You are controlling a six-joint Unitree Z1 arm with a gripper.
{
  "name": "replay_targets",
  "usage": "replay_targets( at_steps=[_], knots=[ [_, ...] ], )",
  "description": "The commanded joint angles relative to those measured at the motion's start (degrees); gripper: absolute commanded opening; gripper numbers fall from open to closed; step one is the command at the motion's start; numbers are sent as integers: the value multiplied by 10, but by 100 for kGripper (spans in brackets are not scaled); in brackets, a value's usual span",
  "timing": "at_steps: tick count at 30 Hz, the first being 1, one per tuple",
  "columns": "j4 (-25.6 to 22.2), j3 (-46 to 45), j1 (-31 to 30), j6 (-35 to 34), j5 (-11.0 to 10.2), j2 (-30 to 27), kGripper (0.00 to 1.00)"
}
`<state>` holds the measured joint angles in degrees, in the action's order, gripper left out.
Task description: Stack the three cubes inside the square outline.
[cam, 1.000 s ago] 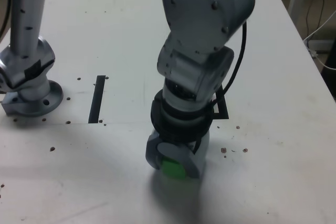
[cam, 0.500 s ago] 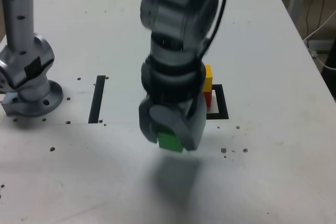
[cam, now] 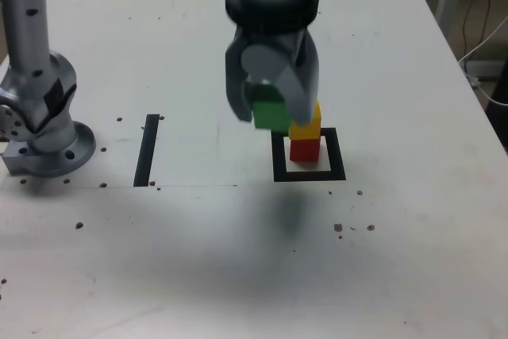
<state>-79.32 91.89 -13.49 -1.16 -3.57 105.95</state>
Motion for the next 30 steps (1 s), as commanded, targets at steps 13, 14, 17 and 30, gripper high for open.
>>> replay_targets(
  at_steps=[13, 14, 17, 30],
  knots=[
    [-35, 71, 96, 1, -8, 62, 0],
    [-35, 76, 100, 1, -8, 68, 0],
    [-34, 89, 103, -1, -9, 77, 0],
    [-32, 80, 103, -11, -8, 78, 5]
  ],
)
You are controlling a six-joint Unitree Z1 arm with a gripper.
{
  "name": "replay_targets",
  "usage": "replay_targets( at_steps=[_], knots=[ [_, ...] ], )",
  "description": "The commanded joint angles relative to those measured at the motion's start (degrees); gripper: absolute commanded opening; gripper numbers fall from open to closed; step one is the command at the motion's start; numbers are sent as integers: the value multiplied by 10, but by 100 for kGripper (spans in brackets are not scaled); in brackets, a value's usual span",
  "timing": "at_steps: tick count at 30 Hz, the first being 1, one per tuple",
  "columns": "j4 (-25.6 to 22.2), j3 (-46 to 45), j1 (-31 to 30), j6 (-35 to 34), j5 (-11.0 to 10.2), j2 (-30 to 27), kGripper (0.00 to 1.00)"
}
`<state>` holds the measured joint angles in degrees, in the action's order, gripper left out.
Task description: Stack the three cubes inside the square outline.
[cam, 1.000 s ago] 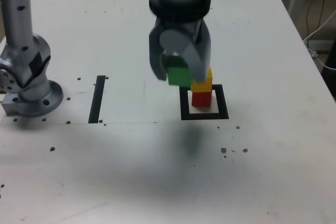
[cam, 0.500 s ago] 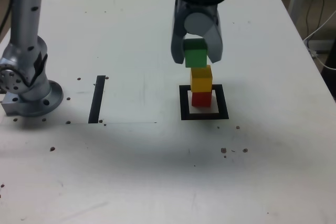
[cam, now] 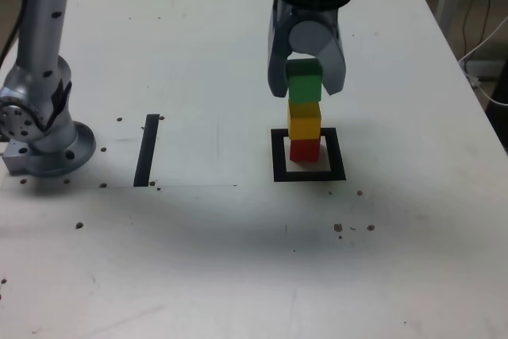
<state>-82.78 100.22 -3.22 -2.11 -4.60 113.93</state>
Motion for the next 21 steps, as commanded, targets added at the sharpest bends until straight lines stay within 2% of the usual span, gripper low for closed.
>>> replay_targets(
  at_steps=[1, 12, 18, 21],
  knots=[
    [3, -5, 1, -1, 3, -2, 7],
    [28, -20, 1, -1, 17, -5, 27],
    [33, -24, 1, 0, 18, -2, 51],
    [35, -27, 1, 0, 13, 0, 57]
  ],
)
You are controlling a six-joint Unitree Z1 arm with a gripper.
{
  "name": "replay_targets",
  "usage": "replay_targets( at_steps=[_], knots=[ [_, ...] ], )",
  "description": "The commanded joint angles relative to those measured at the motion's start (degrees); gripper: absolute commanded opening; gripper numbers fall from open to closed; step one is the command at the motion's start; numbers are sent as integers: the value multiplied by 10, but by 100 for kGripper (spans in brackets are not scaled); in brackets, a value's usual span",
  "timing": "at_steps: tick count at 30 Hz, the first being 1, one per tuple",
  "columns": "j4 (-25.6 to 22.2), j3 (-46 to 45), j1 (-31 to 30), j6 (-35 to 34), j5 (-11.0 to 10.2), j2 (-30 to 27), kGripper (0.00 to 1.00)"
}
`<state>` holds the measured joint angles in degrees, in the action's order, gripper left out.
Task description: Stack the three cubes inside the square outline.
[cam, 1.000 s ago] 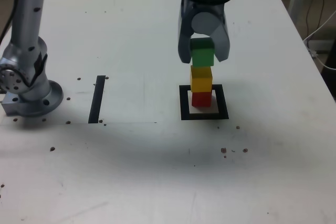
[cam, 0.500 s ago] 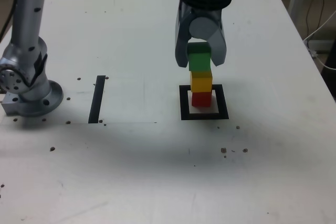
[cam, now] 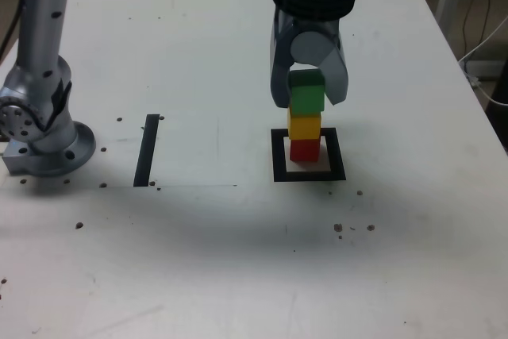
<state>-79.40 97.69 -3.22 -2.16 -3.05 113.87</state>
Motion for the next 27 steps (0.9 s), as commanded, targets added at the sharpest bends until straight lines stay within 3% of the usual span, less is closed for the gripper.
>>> replay_targets(
  at_steps=[1, 3, 8, 10, 27],
  knots=[
    [2, -2, 1, 1, -4, 1, 57],
    [5, -4, 1, 2, -6, 3, 63],
    [18, -13, 1, 3, -7, 5, 92],
    [22, -18, 1, 3, -8, 5, 98],
    [0, -31, -9, 3, -18, -44, 99]
  ],
)
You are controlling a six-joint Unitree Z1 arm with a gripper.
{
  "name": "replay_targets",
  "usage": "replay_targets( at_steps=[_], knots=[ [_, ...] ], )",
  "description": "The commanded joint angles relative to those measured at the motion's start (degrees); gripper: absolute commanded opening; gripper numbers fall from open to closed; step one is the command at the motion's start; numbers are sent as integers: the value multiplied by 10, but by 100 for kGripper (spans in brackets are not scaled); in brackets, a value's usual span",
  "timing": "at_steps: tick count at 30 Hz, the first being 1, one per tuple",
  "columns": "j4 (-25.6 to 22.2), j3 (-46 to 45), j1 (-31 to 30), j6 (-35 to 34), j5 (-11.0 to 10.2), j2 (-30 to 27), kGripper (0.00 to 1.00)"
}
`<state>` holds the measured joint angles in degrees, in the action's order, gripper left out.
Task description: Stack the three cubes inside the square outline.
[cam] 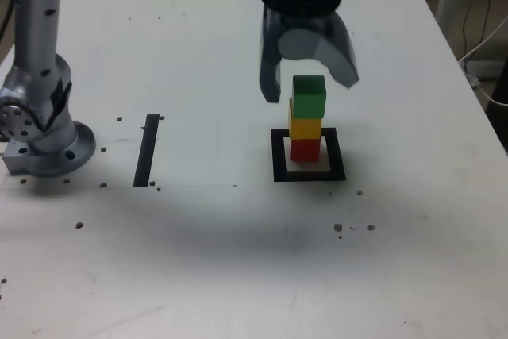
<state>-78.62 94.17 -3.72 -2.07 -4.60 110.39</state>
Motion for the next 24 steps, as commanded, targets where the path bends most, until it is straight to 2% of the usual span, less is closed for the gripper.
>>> replay_targets(
  at_steps=[1, 9, 16, 24],
  knots=[
    [-16, 9, -5, 3, -4, -14, 99],
    [-97, 19, -8, 26, -4, -67, 99],
    [-90, -111, 22, 38, 21, -175, 99],
    [-69, -272, 36, 53, -1, -265, 99]
  ],
)
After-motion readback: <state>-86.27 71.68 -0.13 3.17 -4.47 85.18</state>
